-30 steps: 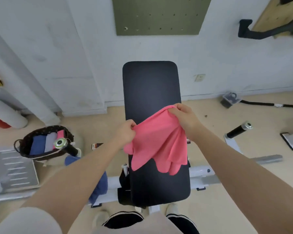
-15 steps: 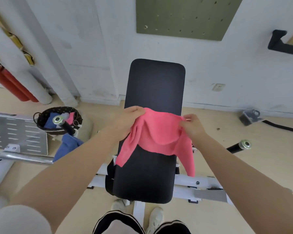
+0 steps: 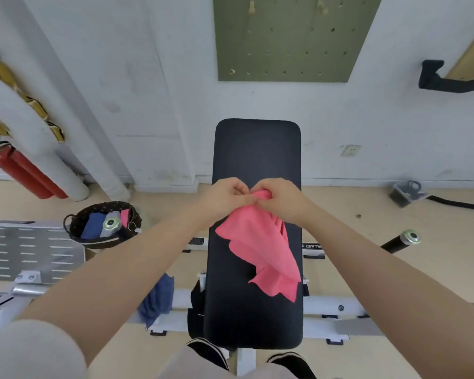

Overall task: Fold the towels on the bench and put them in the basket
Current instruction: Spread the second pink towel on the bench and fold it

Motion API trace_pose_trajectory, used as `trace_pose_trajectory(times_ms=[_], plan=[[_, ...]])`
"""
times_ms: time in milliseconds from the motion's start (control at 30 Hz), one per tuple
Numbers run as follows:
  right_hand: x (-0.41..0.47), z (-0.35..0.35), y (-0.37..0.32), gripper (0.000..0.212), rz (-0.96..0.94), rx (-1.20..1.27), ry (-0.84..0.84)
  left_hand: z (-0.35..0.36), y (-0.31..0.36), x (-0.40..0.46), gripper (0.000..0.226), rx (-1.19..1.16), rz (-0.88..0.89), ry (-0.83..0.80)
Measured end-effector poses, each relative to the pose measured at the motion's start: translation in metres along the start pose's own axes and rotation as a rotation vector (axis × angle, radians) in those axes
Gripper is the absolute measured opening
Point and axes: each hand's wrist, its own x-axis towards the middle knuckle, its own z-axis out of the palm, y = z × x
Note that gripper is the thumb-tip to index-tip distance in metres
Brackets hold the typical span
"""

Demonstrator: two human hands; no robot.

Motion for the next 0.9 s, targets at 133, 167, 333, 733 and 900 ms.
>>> trace_pose_trajectory(times_ms=[133,167,333,733,900], plan=[[0.005,0.007,-0.003,0.013,0.132,0.323,0.219,-0.009,-0.018,-0.010,0.009,-0.018,-0.053,-0.091],[0.005,0.006,-0.006,0.013,0.133,0.427,0.211,-0.010,-0.022,-0.009,0.014,-0.011,-0.035,-0.100],[0.006,0.012,-0.016,0.019,0.104,0.682,0.120,-0.018,-0.025,-0.005,0.057,-0.056,0.104,-0.080],[-0.002,0.015,-0.012,0.026,0.056,0.675,-0.005,-0.030,0.004,-0.006,0.013,-0.003,0.281,0.040],[0.007,0.005,-0.007,0.022,0.012,0.646,-0.050,-0.019,0.020,0.002,0.038,0.108,0.263,0.148]])
